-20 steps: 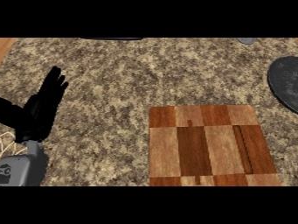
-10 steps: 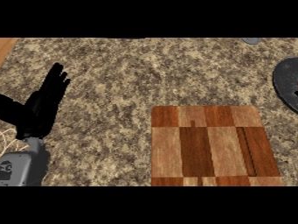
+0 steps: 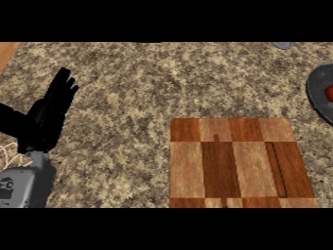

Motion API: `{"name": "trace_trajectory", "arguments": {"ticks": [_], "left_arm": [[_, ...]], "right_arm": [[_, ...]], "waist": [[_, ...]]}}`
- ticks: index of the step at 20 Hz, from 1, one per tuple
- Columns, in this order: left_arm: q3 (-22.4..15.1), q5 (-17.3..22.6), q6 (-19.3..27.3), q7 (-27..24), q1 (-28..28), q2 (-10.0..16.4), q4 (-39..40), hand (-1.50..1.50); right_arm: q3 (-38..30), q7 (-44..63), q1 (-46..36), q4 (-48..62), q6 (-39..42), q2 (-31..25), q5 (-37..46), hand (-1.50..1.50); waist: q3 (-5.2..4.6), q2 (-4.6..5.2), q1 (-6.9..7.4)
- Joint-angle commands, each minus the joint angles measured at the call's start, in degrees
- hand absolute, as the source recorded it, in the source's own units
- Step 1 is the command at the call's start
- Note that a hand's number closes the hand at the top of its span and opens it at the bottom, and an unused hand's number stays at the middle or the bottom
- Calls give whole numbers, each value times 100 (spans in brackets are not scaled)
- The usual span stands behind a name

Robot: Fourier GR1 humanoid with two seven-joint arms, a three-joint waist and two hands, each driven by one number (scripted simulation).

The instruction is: Pick the bell pepper from the cutting board and place it in the pan

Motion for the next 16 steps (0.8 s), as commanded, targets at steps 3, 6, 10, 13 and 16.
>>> {"name": "trace_trajectory", "arguments": {"ticks": [3,6,10,13,16], "left_arm": [[125,31,-78,-152,202,108,21,0],[-28,-12,25,109,158,-15,-144,0],[210,165,-111,12,244,152,-151,0],[130,84,-37,2,196,60,-63,0],[220,159,-70,76,172,136,-95,0]], "right_arm": [[-797,-703,44,237,752,-369,-826,-150],[-1211,-694,28,407,1361,-645,-1250,-150],[-1553,-618,161,631,2463,-1292,-1607,-150],[-1733,-898,444,699,3029,-1466,-1802,-150],[-1889,-1050,615,757,3683,-1566,-1992,-150]], "waist": [[6,-15,-72],[13,-34,-111],[10,-33,-139],[27,-3,-207],[27,-26,-220]]}}
